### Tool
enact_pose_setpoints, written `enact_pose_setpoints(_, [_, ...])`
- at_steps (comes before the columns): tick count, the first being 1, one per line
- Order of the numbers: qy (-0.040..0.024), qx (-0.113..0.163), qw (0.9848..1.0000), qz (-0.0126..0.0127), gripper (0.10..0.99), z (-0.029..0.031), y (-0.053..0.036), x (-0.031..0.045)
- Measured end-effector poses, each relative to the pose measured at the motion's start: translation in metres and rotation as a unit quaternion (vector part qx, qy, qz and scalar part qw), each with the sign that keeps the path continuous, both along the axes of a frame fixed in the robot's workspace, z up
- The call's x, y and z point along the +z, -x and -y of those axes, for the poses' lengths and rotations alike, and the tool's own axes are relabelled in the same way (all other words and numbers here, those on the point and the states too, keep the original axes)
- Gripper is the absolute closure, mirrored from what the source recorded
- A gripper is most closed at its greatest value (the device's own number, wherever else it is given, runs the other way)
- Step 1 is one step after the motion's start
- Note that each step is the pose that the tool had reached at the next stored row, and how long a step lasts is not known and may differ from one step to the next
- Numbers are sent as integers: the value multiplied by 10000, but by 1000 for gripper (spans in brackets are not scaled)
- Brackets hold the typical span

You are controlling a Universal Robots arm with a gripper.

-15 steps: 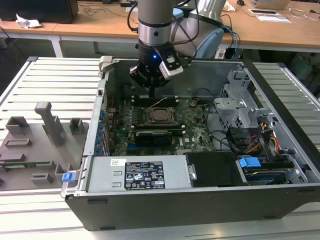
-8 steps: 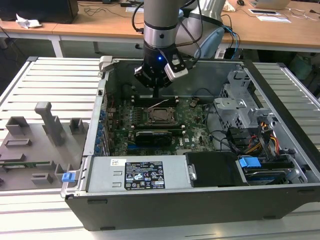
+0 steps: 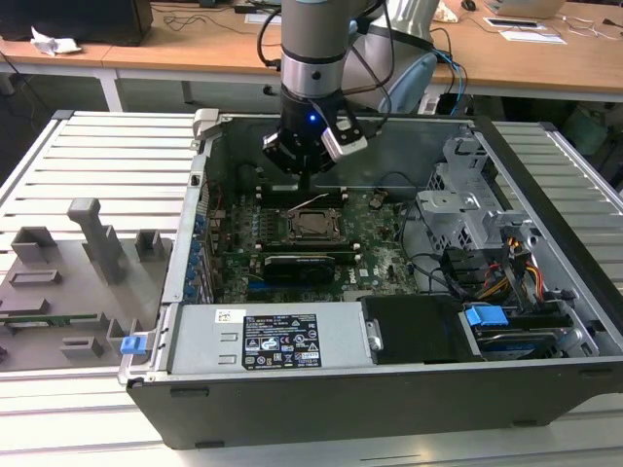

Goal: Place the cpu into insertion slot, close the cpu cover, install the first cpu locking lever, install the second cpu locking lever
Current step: 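Install the first cpu locking lever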

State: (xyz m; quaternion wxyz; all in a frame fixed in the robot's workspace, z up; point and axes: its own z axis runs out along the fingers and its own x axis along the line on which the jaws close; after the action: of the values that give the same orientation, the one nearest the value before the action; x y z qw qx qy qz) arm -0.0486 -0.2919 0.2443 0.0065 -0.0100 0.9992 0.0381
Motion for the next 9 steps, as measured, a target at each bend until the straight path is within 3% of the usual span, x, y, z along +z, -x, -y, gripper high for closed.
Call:
enact_pose_setpoints(2, [0,1,10000,11,980,0,-6,-18])
enact_pose_setpoints(9, [5,-2,10000,11,980,-3,-63,-55])
